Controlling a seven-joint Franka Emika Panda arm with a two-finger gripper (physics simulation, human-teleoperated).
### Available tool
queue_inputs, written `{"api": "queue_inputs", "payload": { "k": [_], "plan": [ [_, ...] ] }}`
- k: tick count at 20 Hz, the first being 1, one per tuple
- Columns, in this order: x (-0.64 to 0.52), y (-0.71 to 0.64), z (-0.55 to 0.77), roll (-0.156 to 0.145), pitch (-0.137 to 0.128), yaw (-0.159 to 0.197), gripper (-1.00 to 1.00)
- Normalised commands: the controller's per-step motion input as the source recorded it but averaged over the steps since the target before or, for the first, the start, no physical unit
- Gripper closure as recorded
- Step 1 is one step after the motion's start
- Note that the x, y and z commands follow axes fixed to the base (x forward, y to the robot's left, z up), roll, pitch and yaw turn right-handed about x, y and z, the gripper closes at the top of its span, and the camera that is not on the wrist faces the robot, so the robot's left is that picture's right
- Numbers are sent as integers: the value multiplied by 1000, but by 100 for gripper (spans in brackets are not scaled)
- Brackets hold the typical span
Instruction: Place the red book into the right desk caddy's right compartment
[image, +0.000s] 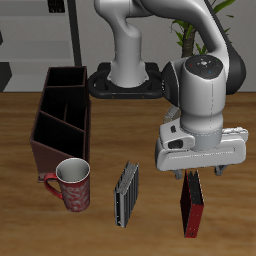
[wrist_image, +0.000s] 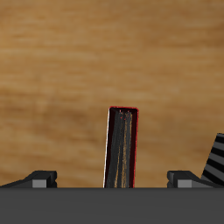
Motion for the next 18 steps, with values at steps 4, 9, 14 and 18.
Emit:
{"api": "queue_inputs", "payload": {
  "k": [4, 9, 14, 18],
  "plan": [
    [97, -53, -460, 0, 67, -12, -100],
    [88, 10, -424, 13, 43, 41, -100],
    [-2, 16, -384, 28, 51, 14, 100],
    [-32, -164, 8, -19, 8, -31, 100]
  ]
}}
